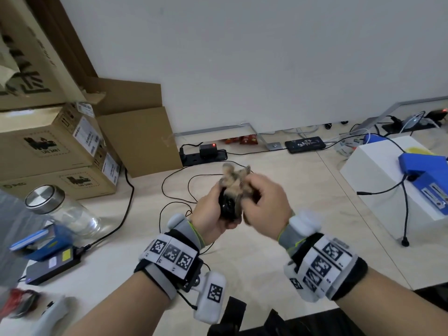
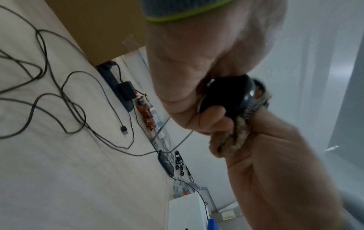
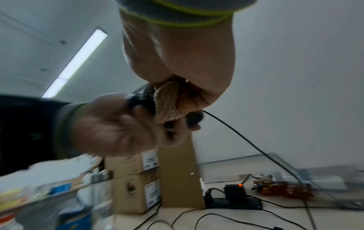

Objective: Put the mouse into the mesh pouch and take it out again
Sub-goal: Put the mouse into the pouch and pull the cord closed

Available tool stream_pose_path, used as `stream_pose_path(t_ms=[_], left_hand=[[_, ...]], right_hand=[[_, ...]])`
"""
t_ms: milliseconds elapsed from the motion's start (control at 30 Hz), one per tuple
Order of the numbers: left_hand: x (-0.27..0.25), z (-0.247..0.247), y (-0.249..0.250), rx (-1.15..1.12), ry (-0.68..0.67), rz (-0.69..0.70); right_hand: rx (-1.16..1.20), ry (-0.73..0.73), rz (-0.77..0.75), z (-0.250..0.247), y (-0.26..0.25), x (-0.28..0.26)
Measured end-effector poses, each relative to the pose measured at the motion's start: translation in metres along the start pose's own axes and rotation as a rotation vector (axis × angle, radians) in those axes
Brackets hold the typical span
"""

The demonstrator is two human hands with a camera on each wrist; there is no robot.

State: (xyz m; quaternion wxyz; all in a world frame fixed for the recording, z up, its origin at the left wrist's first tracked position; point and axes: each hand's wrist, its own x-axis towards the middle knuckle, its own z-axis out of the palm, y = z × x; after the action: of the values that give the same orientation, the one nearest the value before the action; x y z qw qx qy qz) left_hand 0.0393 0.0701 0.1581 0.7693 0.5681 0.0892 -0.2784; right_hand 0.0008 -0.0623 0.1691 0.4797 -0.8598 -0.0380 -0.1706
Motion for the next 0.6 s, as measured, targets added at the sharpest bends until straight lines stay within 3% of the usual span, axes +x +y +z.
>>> stream_pose_path(t_ms=[100, 167, 333, 400, 500, 600], left_hand=[[0.001, 0.0, 0.003, -0.143, 0.005, -0.046], [-0.001, 0.001, 0.004, -0.071, 0.005, -0.048], [-0.003, -0.002, -0.001, 0.119, -0.076, -0.069], [-0.001, -0.003, -0.002, 0.088, -0.038, -0.05], [0.001, -0.005, -0.001, -0.014, 0.019, 0.005], [0.003, -0.008, 0.0, -0.024, 0.073, -0.001]], right_hand=[[-0.093, -0.164, -0.18, 0.008, -0.006, -0.017], [-0.13, -0.171, -0.208, 0.003, 0.0, -0.013], [-0.112, 0.093, 0.119, -0.006, 0.023, 0.018], [-0.148, 0.046, 0.051, 0.001, 0.015, 0.009], [-0.138, -0.146, -0.146, 0.014, -0.005, -0.019], [-0.146, -0.201, -0.191, 0.007, 0.004, -0.013]])
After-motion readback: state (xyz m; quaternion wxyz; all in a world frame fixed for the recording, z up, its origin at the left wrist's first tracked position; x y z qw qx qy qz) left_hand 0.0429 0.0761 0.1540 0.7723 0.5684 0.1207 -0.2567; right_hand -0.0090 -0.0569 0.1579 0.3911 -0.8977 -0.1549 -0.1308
